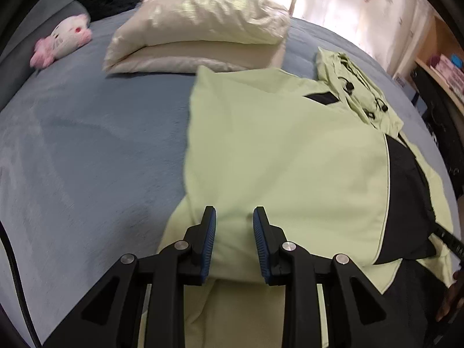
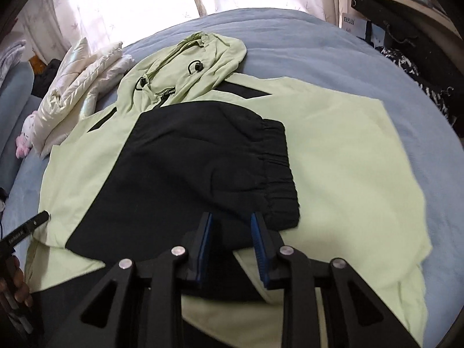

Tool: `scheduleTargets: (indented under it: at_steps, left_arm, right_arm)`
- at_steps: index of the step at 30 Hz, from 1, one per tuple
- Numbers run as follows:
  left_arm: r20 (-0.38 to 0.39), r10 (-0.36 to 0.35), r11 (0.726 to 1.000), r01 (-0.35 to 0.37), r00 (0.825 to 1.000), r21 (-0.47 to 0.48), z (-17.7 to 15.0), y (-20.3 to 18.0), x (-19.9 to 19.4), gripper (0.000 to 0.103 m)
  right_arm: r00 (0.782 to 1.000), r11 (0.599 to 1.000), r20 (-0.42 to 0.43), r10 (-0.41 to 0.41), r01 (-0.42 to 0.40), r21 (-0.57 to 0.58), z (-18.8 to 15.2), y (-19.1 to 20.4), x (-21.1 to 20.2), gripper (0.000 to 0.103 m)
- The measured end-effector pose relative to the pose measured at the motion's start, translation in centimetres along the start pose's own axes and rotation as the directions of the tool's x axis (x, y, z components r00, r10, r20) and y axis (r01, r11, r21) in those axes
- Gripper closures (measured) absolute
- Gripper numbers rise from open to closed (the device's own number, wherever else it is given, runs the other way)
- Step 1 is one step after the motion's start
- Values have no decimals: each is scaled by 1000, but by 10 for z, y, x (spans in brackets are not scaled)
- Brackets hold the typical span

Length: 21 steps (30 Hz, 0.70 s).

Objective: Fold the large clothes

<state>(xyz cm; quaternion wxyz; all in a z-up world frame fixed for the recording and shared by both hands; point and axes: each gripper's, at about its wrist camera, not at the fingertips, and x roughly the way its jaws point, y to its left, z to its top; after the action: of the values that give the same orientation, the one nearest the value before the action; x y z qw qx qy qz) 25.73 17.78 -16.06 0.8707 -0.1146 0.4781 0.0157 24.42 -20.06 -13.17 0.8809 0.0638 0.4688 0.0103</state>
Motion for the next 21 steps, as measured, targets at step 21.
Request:
scheduleTargets:
  at_steps: [21]
  left_arm:
    - [54,36,998,-34,998,-46,-51,44,-102,69]
  right_arm:
    - [993,998,112,32,-37,44,-46,7,-113,74]
